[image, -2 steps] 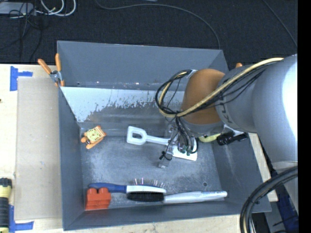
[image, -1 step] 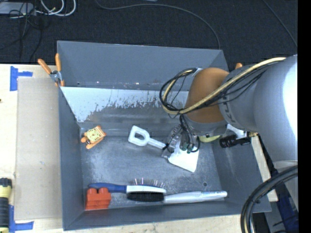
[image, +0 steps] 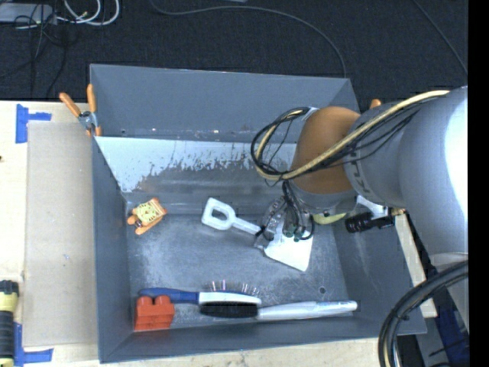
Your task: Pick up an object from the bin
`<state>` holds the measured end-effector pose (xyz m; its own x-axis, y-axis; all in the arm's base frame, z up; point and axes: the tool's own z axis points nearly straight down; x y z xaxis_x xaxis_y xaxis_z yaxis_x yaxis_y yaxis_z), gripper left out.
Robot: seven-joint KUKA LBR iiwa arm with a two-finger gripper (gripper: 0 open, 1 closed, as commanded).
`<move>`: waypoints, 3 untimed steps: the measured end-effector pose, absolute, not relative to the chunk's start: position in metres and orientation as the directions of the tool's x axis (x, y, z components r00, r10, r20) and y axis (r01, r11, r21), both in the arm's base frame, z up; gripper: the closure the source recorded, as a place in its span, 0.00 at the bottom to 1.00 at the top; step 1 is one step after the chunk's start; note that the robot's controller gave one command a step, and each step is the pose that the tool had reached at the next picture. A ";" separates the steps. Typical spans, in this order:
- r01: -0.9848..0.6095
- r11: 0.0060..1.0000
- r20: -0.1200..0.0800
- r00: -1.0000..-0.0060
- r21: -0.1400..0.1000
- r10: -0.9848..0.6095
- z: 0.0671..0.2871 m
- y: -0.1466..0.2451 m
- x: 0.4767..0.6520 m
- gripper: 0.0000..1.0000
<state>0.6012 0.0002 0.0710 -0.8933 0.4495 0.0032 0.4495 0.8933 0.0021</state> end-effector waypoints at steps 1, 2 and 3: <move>0.449 0.894 0.003 -0.894 0.002 0.449 0.072 0.000 0.601 1.00; 0.448 0.894 0.008 -0.894 0.000 0.448 0.079 0.000 0.600 1.00; 0.447 0.894 0.012 -0.894 -0.002 0.447 0.100 0.000 0.598 1.00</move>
Offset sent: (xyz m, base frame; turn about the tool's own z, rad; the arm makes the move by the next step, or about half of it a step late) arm 0.0000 0.0001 0.0339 0.0000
